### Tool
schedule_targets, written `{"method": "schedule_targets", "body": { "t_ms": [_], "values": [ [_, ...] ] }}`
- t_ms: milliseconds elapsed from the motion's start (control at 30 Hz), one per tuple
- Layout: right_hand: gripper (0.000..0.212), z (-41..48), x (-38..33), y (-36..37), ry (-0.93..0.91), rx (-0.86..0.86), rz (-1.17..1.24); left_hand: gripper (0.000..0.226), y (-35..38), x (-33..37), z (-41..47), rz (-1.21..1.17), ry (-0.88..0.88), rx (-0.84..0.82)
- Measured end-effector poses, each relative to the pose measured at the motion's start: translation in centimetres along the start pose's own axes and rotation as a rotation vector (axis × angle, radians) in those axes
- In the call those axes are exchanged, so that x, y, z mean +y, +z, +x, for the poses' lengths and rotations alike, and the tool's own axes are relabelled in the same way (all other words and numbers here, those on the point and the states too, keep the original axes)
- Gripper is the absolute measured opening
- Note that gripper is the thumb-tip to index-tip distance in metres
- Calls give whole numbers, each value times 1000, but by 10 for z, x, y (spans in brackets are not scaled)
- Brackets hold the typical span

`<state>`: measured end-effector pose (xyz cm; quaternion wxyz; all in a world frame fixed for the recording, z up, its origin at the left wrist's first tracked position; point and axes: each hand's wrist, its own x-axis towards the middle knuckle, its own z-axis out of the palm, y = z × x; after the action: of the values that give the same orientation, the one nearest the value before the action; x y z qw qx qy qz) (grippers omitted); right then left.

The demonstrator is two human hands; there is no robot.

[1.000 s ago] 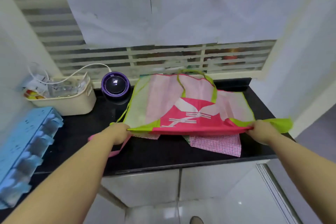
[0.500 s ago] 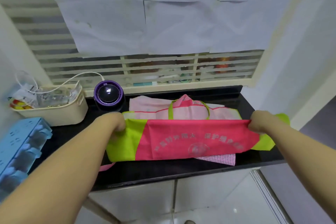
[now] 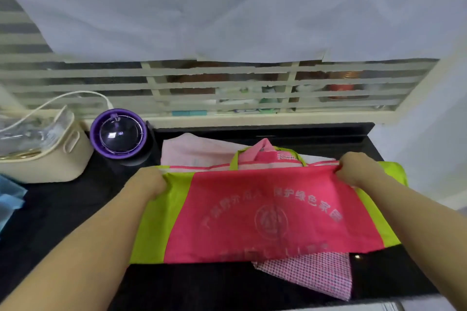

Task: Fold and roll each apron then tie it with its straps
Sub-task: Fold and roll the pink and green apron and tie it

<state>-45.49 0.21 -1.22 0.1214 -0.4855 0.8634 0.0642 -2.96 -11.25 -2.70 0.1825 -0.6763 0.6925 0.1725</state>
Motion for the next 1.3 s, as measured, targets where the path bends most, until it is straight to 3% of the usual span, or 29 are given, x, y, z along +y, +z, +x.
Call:
{"method": "schedule_targets", "body": {
  "t_ms": [133, 233, 367, 467, 567, 633, 700, 800, 900, 1033, 1133, 1300],
  "values": [
    [21, 36, -5, 28, -44, 24, 85, 37, 20, 1, 25, -161, -71, 45],
    [14, 42, -7, 45, -79, 51, 95, 38, 30, 4, 30, -274, -151, 63],
    [22, 46, -8, 61, -64, 41, 136, 37, 35, 15, 22, -318, -192, 197],
    [28, 48, -7, 66, -36, -5, 100, 38, 38, 32, 7, -341, -64, 434],
    [36, 47, -7, 63, 7, -45, 13, 41, 54, 51, 0, -238, 287, 579],
    [38, 47, -8, 59, 37, -83, -58, 42, 67, 68, -5, -139, 497, 510],
    [38, 45, -9, 54, 64, -127, -123, 46, 81, 84, -8, 7, 592, 425],
    [36, 44, -8, 51, 23, -97, -285, 53, 95, 98, -6, 180, 593, 350],
    [38, 45, -8, 50, -119, 50, -378, 56, 99, 105, -3, 223, 607, 349],
    [36, 52, -12, 63, -301, 78, -228, 55, 100, 110, 0, 235, 623, 349],
    [29, 59, -10, 71, -271, 62, -32, 58, 98, 113, 3, 231, 601, 330],
    [21, 62, -7, 89, -248, 233, 13, 58, 103, 110, 8, 227, 584, 288]
  ]
}}
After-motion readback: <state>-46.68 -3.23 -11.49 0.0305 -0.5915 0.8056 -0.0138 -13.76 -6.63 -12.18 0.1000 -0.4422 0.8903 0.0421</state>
